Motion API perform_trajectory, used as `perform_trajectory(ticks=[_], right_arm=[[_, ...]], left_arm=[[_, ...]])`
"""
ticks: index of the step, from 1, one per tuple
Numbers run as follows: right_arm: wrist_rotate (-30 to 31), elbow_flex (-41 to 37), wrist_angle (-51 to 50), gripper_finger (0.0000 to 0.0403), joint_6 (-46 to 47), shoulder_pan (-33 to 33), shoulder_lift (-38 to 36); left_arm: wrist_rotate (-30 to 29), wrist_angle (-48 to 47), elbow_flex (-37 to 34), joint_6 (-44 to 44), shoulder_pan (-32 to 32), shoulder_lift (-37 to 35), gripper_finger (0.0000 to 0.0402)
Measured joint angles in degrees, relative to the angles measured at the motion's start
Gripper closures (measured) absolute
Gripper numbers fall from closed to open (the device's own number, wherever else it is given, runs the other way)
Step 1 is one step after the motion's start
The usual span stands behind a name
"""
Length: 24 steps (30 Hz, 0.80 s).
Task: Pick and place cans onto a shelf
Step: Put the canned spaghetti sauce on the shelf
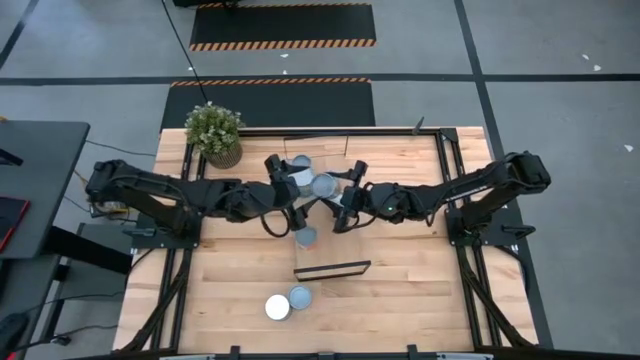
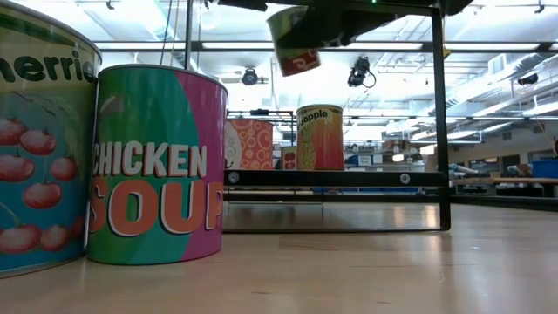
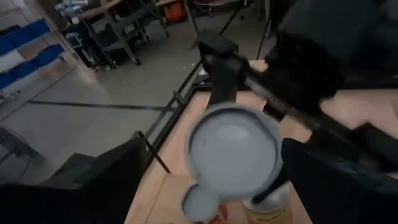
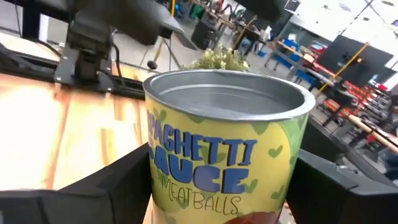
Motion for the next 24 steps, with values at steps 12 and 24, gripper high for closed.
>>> perform_trajectory(ticks=[12,24], right_arm=[[-9.44,-7.69,-7.50,0.0095,8.99,6.00,-8.80],[-18.39,-22.55,1.76,0.0094,14.76,6.38,-16.12]], left_arm=[[-1.21,7.24,-14.18,-3.05,-3.29,-5.38,0.0023],[-1.66,7.10,-22.05,-9.70,-4.59,-8.24,0.0024]])
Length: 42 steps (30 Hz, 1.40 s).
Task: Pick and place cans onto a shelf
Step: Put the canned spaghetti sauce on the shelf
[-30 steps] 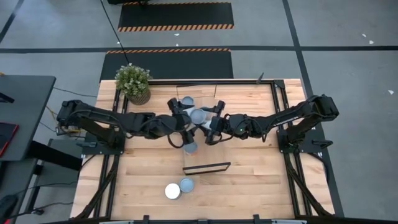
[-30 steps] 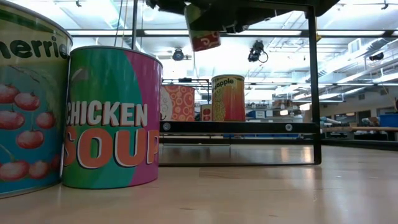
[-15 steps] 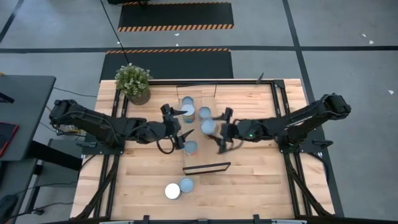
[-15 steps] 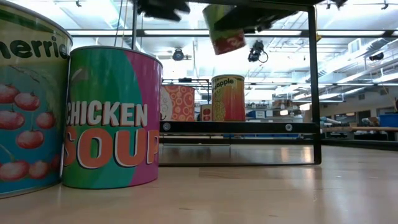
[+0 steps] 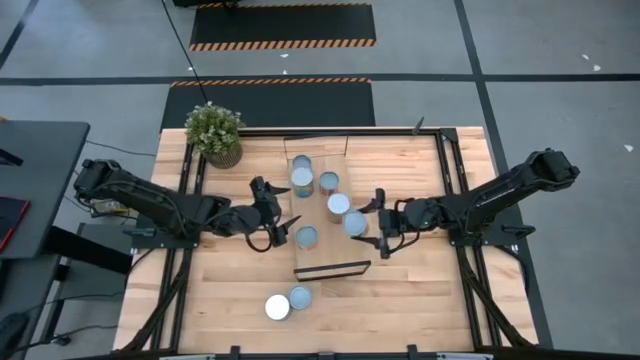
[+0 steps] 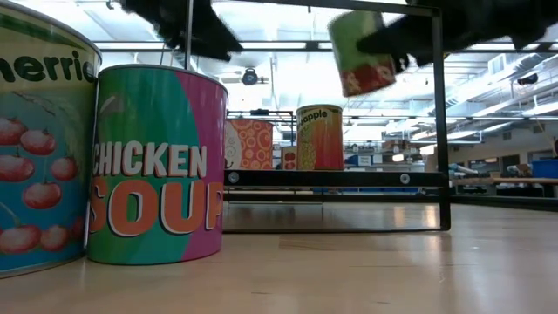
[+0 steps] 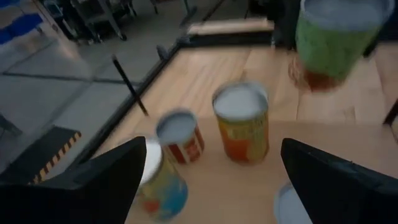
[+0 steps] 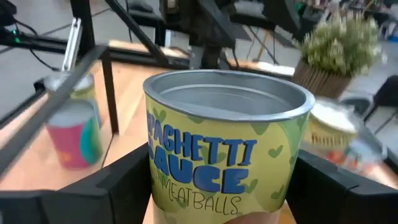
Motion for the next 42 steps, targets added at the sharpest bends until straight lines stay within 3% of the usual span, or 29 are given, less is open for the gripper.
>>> perform_trajectory(ticks=[9,18,27,42], right_arm=[[-1.79,-7.20,3.14,0.0094,5.96,-0.49,0.40],[-2.25,-8.56,15.59,0.0094,5.02,-0.75,7.99],[-9.09,-9.56,19.95,0.0094,4.72,-2.59,11.27],[-12.24,-11.85,43.80,0.0094,4.07,-2.57,26.17]], left_arm=[[0.41,-1.13,-4.45,-5.87,-1.05,-0.13,0.0024],[2.20,-1.06,-9.80,-13.10,-1.31,0.00,0.0024],[5.66,-0.32,-13.33,-16.14,-1.68,0.00,0.0024],[6.65,10.37,-18.84,-17.11,-2.19,0.39,0.0024]])
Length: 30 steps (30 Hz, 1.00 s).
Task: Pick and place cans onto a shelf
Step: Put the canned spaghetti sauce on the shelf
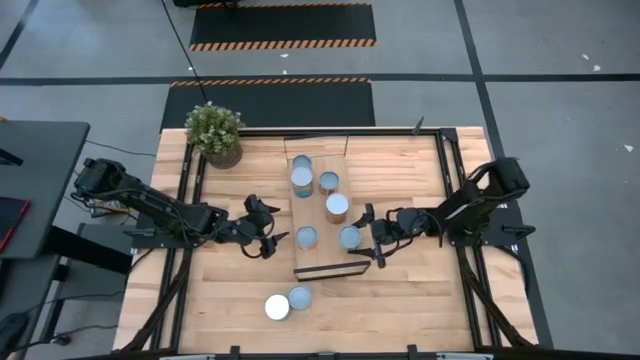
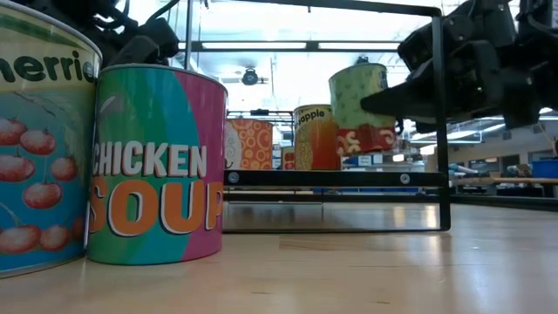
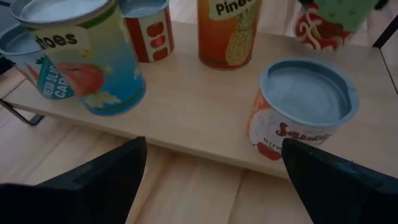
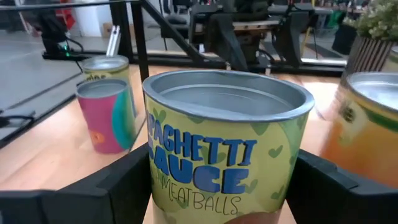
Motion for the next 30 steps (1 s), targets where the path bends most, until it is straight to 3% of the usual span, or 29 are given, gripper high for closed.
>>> perform_trajectory(ticks=[9,15,21,30], right_arm=[[0.14,2.54,5.58,0.0092,-0.20,-0.02,8.86],[4.51,3.40,4.08,0.0058,0.33,-0.02,10.74],[6.54,2.56,-1.01,0.0025,0.73,0.27,6.06],[6.58,2.36,-8.18,0.0021,1.45,1.01,-0.66]], left_arm=[[0.43,2.39,-0.14,1.05,-0.03,-0.02,0.0024],[1.26,2.22,-0.07,1.03,-0.04,-0.02,0.0024],[1.76,2.01,-0.08,1.04,-0.48,-0.02,0.0024],[1.86,1.99,-0.07,1.16,-0.59,-0.02,0.0024]])
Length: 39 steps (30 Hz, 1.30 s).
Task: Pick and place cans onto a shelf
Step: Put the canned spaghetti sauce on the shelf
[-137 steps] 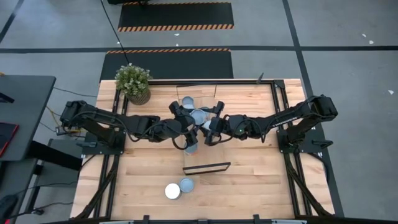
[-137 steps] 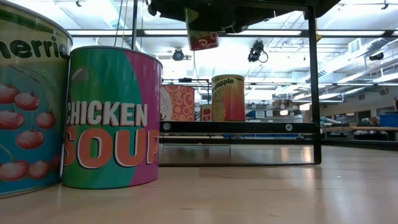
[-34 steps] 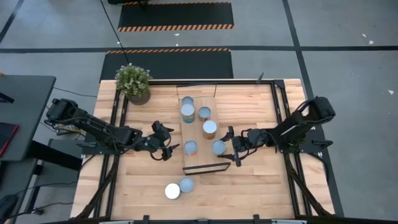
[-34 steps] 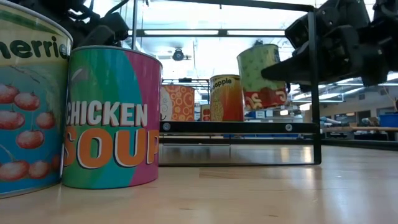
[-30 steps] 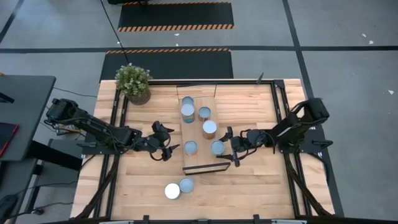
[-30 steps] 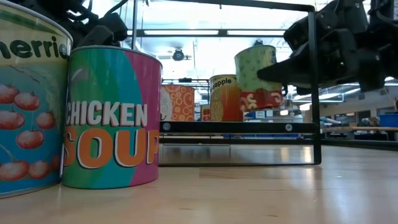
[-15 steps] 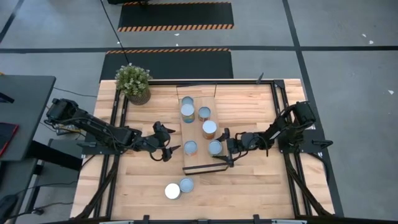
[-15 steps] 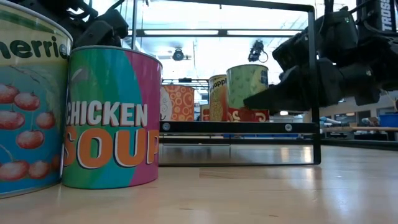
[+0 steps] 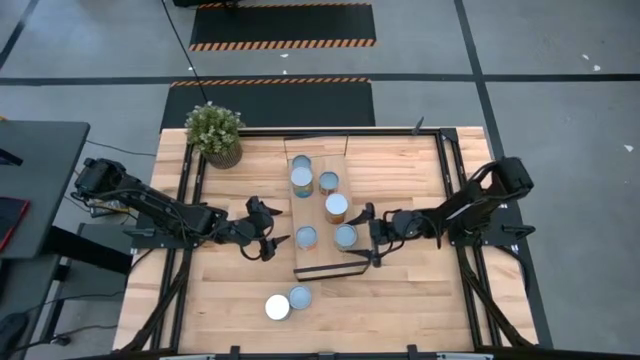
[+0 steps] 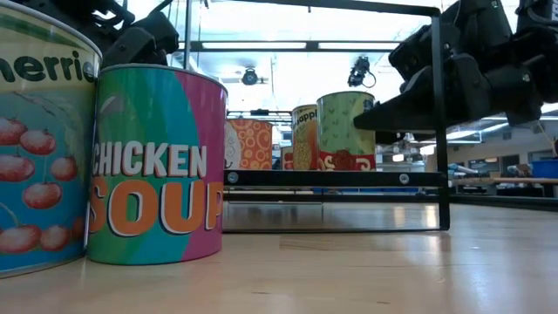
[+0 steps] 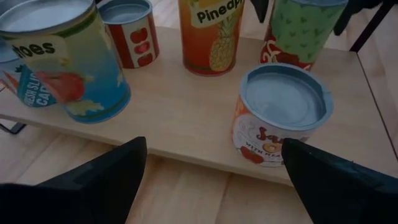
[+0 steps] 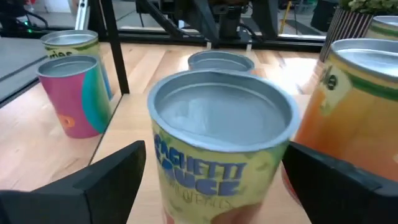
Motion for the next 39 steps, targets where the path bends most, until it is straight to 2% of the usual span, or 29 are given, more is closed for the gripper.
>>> perform_trajectory(ticks=[7,18,22,26,31,35,39], right_arm=[[0.01,-0.28,-4.77,0.0021,-0.86,0.00,-5.46],[0.13,-0.30,-24.33,0.0021,2.14,0.00,-17.22],[3.84,-0.30,-31.96,0.0021,5.19,0.02,-19.86],[7.38,-0.30,-32.16,0.0021,7.29,0.02,-19.11],[8.86,-0.06,-22.71,0.0021,8.03,0.02,-12.79],[9.05,0.67,-22.75,0.0021,8.63,0.11,-9.96],[11.40,0.68,-24.47,0.0021,9.74,0.71,-10.30]], left_arm=[[0.00,-0.15,0.00,-0.11,0.00,0.00,0.0023],[-0.02,-0.09,0.00,-0.09,0.00,0.00,0.0023],[-0.03,0.07,0.00,-0.11,0.00,0.00,0.0023],[-0.06,0.26,0.00,-0.13,0.00,0.00,0.0023],[-0.11,4.15,0.00,0.40,0.01,2.29,0.0023],[-0.04,5.21,0.02,0.91,0.02,4.54,0.0023],[-0.01,5.62,0.02,-0.54,0.02,6.15,0.0023]])
